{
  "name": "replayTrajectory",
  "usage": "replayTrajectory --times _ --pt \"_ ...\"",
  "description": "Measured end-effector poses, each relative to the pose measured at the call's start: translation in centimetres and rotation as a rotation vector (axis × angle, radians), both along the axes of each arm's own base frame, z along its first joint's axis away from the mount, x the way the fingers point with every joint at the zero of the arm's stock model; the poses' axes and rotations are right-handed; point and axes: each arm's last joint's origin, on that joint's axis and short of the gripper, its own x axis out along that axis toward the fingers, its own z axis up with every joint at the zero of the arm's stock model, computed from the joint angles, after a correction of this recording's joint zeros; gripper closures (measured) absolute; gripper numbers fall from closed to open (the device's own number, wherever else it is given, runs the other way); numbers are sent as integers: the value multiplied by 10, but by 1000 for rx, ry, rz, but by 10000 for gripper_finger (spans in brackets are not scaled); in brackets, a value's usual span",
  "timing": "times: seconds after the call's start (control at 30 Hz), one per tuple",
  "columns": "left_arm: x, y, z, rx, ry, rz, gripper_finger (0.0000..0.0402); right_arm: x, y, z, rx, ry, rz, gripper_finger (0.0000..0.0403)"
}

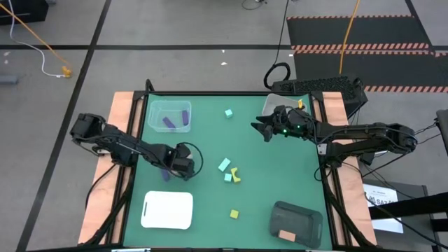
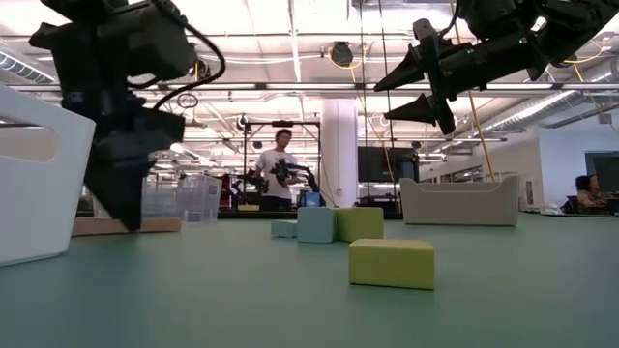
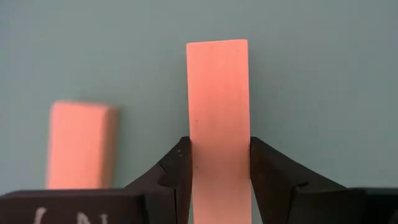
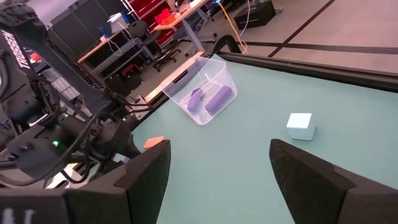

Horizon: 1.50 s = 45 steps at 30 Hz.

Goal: Sort & place blocks by color
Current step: Put the bottom light orange block into the black bin

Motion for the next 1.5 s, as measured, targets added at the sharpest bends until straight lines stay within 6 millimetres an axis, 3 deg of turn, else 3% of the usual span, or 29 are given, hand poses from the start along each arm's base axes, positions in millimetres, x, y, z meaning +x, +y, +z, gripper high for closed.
replayTrajectory --times 0.2,0.4,0.57,0.8,1.13,1.37,1.5 --pt "17 6 23 21 -117 -98 277 0 0 0 0 0 0 140" --pt "51 15 67 81 -469 -213 277 0 0 0 1 4 0 140" --pt "75 25 109 241 -773 -327 277 0 0 -1 1 5 0 140" --pt "88 31 150 494 -1048 -429 277 0 0 0 1 4 0 140" --pt "88 33 157 568 -1104 -400 277 1 0 3 -23 -24 3 140" --pt "88 34 158 590 -1098 -364 277 2 -1 12 90 -162 -25 140" --pt "88 34 158 579 -1106 -354 277 2 -1 15 59 -185 -21 140"
